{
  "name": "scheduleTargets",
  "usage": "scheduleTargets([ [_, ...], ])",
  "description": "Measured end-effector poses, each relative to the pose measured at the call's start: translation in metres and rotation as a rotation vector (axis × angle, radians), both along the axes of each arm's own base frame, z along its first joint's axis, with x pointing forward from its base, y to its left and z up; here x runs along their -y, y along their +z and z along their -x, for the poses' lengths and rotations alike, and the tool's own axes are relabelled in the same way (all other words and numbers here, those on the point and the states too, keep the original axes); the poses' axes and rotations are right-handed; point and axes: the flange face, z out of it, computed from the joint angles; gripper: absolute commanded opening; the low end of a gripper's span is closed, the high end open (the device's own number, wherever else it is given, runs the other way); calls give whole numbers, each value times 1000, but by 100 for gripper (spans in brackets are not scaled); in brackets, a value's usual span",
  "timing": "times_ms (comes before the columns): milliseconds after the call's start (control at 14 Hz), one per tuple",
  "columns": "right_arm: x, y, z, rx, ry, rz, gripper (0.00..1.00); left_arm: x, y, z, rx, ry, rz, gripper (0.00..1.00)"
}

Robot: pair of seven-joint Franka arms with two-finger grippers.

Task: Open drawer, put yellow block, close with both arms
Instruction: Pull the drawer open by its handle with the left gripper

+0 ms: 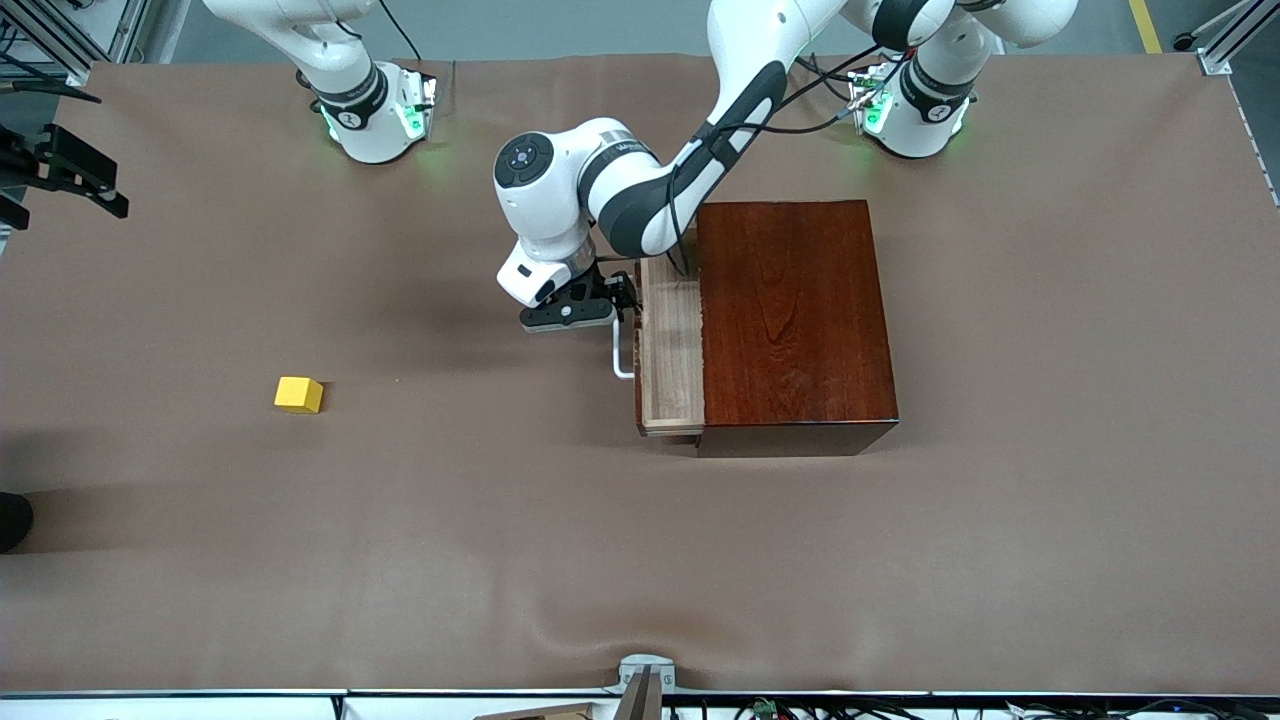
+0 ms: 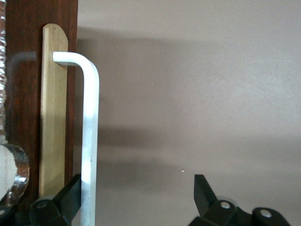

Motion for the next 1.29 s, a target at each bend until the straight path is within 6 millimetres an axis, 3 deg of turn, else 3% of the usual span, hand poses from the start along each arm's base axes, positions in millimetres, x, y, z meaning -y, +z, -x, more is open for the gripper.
scheduleTargets([
  [1288,0,0,0,0,0,0,100,10,8,1,-7,10,42,100],
])
